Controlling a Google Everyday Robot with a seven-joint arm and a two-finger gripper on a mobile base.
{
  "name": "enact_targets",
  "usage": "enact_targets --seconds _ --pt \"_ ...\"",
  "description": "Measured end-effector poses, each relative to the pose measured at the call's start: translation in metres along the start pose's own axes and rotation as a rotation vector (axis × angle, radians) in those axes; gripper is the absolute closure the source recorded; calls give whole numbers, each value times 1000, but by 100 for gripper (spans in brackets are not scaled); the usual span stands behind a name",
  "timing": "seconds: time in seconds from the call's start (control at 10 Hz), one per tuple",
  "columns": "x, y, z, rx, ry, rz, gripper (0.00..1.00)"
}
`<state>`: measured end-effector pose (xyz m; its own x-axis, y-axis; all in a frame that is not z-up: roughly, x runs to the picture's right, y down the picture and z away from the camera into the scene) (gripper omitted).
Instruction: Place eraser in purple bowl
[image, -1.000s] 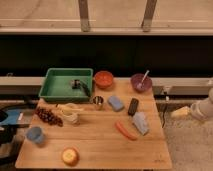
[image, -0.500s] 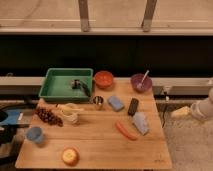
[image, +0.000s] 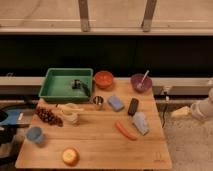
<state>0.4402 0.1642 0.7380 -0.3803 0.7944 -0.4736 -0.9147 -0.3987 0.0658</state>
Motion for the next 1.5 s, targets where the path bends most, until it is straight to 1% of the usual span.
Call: enact_targets --seconds 0.9,1.1,1.2,1.3,1.4,1.5 --pt "0 0 0 0 0 0 20" --pt "-1 1 -1 11 -1 -13 20" --pt "-3 7 1 21 0 -39 20" --pt "-4 19 4 33 1 -71 20" --pt "-6 34 7 41 4 -99 20" --pt "-7 54 13 47 11 -134 20"
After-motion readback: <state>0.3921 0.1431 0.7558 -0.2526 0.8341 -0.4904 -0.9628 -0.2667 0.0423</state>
